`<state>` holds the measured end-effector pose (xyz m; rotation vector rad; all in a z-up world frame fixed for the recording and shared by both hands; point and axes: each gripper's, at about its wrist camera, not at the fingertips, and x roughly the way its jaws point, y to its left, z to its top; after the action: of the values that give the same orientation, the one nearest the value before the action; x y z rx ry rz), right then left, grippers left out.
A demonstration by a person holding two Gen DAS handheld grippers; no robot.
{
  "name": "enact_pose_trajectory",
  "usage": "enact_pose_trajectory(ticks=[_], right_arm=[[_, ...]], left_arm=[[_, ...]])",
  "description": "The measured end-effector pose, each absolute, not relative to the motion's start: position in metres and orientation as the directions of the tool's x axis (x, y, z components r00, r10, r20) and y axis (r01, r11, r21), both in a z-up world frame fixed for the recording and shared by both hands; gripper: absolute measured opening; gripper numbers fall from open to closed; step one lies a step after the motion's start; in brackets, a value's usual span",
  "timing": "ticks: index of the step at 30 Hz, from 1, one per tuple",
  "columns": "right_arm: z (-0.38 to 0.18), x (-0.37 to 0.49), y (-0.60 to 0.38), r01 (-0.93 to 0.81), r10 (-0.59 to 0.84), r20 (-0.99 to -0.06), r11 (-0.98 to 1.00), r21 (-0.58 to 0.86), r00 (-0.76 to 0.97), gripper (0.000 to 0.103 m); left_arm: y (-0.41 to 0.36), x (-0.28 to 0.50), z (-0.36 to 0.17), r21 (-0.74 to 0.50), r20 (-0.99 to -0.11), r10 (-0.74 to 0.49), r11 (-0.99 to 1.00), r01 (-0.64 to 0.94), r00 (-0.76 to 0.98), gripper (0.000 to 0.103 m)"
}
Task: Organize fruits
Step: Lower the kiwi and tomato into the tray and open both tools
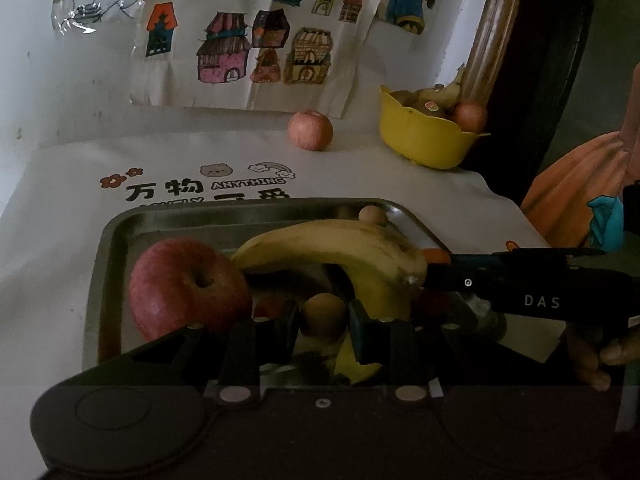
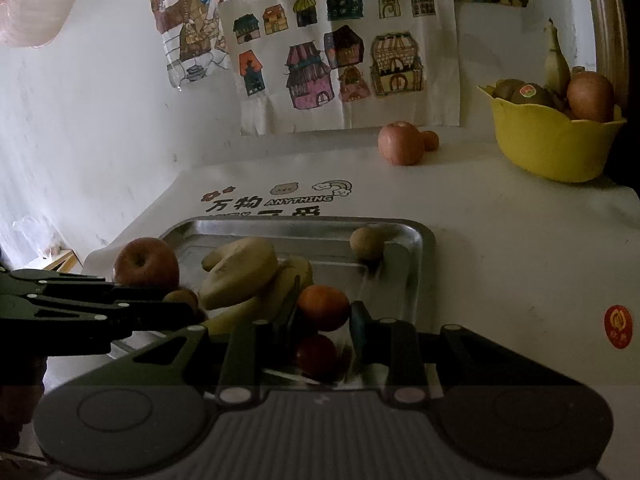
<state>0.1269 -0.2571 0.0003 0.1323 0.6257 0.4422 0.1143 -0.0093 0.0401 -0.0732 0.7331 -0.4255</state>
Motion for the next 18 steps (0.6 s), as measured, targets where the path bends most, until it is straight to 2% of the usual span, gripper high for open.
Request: enact_pose_trajectory(ticks=[18], right_arm=[[-0.0014,0.1291,-0.2561,-0.357,0.439,-0.540,0.898,0.255,0.718,0.032]], left_arm=[[-0.0101,0.1144,0.0403,-0.213,-0.635,-0.400,0.913,0.348,0.661,0.029]])
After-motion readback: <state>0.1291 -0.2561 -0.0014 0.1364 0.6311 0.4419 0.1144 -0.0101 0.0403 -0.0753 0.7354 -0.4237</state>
